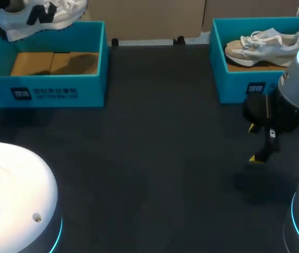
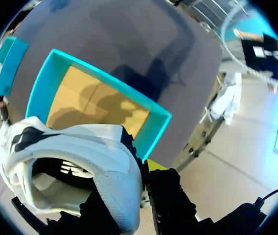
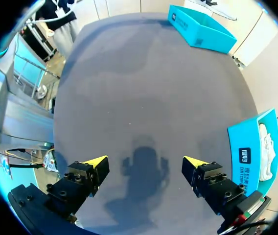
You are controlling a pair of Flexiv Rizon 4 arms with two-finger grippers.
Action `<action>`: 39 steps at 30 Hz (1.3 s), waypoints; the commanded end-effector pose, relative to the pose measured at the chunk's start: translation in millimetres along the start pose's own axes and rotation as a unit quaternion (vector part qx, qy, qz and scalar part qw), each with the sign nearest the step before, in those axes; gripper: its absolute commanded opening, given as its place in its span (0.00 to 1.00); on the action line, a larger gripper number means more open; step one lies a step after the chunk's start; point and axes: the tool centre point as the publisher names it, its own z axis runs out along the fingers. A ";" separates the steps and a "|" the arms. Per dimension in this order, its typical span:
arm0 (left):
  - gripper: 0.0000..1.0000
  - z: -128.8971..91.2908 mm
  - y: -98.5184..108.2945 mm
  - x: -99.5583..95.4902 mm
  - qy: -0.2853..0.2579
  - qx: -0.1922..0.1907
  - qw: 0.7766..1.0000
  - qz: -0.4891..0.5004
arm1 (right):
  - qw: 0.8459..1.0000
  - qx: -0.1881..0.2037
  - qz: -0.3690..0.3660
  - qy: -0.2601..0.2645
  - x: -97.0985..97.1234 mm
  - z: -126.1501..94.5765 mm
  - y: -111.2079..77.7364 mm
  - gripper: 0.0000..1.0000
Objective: Take the shoe out of the shoebox, open the shoe tongue, remove and reinsert the insole, then place the shoe into the shoebox
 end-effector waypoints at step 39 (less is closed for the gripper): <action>0.00 57.6 40.8 -12.9 -0.018 0.006 0.979 0.205 | 1.000 0.000 0.000 -0.001 0.9 0.3 -0.6 1.00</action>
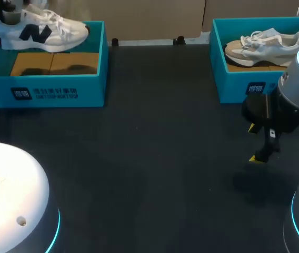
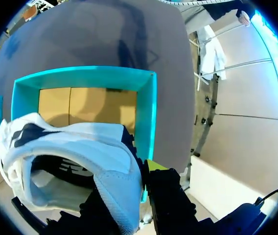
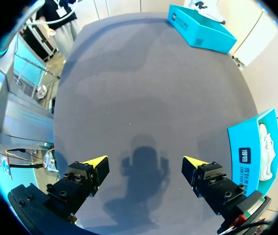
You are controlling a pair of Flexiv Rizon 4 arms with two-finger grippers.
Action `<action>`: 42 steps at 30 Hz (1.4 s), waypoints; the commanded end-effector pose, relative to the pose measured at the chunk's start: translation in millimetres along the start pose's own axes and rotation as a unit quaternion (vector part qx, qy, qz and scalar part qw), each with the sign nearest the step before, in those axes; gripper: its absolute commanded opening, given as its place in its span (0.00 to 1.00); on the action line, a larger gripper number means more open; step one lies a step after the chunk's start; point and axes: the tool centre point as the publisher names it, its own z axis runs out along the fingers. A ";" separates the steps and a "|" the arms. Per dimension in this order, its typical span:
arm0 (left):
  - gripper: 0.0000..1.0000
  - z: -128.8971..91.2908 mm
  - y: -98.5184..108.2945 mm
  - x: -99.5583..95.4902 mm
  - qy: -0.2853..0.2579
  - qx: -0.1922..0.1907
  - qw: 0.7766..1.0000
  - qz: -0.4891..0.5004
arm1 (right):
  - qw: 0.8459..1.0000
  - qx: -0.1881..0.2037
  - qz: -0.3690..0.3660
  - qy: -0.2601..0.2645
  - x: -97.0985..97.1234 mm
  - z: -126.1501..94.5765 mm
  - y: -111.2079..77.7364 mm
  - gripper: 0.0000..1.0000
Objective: Take the shoe out of the shoebox, open the shoe tongue, remove and reinsert the insole, then place the shoe into the shoebox
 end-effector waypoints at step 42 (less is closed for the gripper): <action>0.00 78.5 -46.5 -22.0 0.003 0.034 0.999 0.033 | 1.000 0.000 0.000 -0.001 0.9 0.4 -0.7 1.00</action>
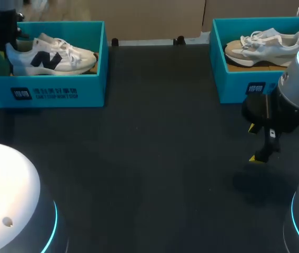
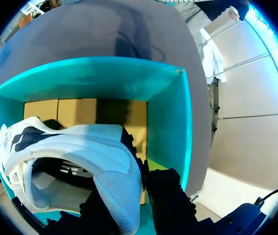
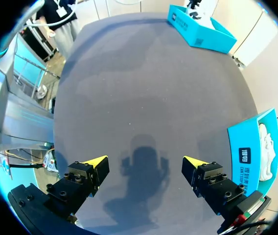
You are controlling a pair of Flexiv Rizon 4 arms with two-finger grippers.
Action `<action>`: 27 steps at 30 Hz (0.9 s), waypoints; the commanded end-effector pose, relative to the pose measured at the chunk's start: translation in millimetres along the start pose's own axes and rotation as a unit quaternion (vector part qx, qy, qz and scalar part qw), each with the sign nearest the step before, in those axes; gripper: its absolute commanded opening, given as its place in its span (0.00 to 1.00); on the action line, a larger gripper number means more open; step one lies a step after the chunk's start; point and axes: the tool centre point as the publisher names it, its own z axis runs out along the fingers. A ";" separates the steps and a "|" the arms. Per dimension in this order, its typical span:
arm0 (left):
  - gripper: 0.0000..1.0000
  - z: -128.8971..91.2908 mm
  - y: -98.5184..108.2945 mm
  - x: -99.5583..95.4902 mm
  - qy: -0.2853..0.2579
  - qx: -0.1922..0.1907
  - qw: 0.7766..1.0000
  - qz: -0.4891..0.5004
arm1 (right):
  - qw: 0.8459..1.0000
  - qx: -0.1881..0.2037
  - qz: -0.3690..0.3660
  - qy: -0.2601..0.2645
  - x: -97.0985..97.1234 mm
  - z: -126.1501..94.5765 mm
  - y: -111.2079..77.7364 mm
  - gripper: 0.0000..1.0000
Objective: Take the shoe out of the shoebox, open the shoe tongue, remove and reinsert the insole, then place the shoe into the shoebox
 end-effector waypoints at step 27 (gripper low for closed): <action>0.00 29.1 -22.0 -6.6 0.003 0.014 1.000 -0.018 | 1.000 0.000 0.000 -0.001 0.9 0.4 -0.6 1.00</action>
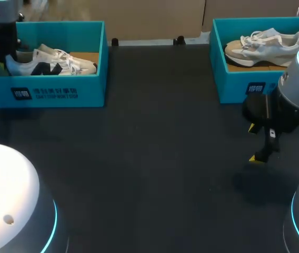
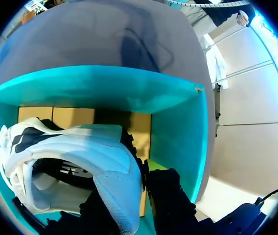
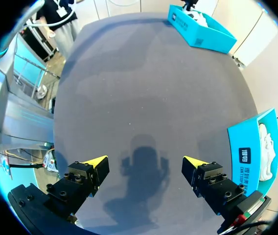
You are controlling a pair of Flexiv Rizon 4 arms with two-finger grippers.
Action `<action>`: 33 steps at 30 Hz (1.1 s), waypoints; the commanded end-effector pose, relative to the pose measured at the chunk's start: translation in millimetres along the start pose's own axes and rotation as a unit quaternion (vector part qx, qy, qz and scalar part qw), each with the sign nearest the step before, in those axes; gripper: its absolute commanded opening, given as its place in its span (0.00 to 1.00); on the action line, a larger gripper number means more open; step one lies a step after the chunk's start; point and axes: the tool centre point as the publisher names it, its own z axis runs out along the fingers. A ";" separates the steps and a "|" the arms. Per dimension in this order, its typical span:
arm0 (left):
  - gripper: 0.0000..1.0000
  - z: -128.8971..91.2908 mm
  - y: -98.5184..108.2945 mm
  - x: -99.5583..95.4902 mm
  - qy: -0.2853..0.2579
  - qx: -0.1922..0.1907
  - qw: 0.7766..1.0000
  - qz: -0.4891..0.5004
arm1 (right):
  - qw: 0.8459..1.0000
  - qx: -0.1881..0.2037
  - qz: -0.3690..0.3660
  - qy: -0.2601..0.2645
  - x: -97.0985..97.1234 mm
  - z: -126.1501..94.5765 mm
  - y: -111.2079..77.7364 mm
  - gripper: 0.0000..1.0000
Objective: Take the shoe out of the shoebox, open the shoe tongue, remove and reinsert the insole, then place the shoe into the shoebox
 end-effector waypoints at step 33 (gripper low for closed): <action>0.00 44.2 -8.0 -6.3 -0.023 -0.006 0.999 0.043 | 1.000 0.000 0.000 -0.001 1.0 0.4 -0.7 1.00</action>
